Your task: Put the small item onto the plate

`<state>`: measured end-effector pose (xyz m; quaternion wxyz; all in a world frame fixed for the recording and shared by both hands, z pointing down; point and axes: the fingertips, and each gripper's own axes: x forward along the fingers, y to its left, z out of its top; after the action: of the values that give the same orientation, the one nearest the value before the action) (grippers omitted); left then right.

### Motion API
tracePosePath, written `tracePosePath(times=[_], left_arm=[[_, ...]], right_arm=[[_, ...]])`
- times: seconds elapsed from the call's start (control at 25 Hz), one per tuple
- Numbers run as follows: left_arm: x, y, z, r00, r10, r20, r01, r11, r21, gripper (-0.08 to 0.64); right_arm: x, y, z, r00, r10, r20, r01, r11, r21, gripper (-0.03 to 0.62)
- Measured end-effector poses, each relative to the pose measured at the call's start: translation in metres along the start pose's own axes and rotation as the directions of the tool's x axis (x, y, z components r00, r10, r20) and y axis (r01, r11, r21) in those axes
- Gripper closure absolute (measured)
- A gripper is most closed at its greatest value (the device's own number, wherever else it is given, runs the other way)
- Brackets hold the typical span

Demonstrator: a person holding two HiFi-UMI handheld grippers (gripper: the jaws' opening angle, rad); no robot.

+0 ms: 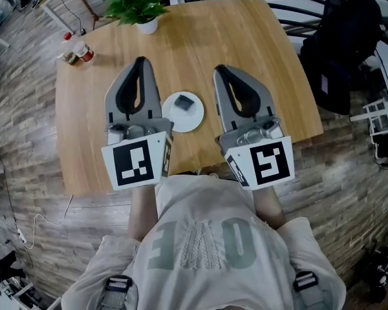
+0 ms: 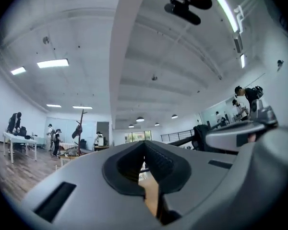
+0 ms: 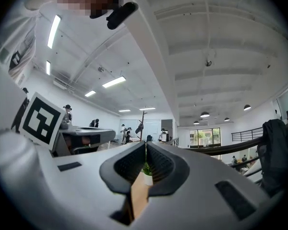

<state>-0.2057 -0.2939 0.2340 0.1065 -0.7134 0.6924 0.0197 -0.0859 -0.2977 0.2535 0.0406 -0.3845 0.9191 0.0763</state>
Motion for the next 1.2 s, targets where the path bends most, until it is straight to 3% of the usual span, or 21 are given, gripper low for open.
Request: tracePosePath(times=[0.2,0.36,1.0,1.2], left_arm=[[-0.019,0.005,0.032,0.996,0.015,0.092,-0.012,0.999,-0.038,0.551],[-0.026,0.003,0.035,0.994,0.02,0.104,-0.02,1.0,0.001,0.551],[-0.028,-0.001,0.051,0.985,0.018,0.174,-0.024,0.999,0.034,0.551],[-0.028,0.004,0.045,0.989,0.027,0.146,-0.03,0.999,0.021,0.551]], right_arm=[[-0.005,0.012,0.014,0.999,0.019,0.043,-0.019,1.0,0.002,0.574],[-0.005,0.017,0.016,0.999,0.017,0.051,-0.017,1.0,-0.001,0.574],[-0.001,0.015,0.014,0.997,0.045,0.058,-0.045,0.999,-0.009,0.574],[0.006,0.015,0.011,0.998,0.048,0.05,-0.048,0.999,-0.015,0.574]])
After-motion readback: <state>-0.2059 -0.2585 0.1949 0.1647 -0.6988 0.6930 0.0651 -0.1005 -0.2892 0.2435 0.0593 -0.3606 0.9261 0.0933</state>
